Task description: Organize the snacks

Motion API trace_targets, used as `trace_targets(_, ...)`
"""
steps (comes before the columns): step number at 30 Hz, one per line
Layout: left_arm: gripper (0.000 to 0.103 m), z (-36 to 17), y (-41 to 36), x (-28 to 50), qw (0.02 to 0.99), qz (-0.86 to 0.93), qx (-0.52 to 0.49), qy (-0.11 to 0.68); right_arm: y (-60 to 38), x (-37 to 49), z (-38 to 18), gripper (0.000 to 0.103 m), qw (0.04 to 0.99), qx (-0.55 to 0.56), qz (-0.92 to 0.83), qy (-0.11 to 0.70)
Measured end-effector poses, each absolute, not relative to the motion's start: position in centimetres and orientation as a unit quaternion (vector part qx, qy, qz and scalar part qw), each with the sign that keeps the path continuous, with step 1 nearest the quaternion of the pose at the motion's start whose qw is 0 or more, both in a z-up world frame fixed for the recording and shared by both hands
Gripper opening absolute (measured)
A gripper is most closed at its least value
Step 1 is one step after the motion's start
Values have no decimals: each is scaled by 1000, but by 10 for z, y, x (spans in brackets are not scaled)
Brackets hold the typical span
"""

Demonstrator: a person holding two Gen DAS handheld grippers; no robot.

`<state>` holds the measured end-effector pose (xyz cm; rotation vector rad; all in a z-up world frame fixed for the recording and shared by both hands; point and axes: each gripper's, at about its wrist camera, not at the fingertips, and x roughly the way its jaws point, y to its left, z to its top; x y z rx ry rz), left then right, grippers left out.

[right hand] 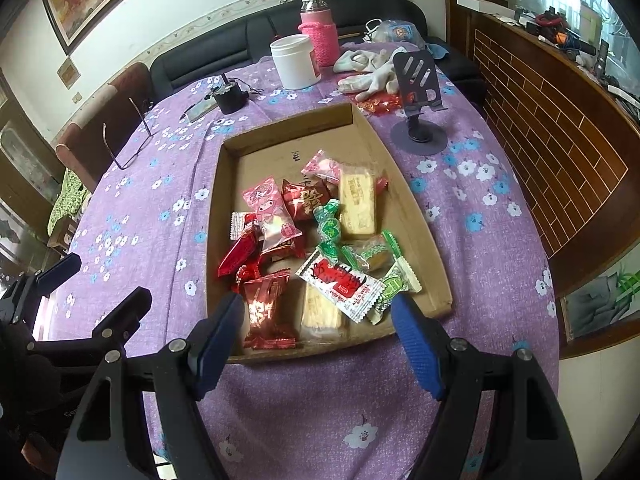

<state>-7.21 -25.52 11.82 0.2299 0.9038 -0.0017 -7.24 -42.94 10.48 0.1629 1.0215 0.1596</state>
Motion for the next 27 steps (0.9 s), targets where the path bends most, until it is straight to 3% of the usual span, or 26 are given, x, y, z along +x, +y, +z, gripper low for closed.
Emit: trace_targets(27, 102, 114, -259, -76, 890, -4, 118, 441, -430, -76, 99, 75, 863, 79, 70, 495)
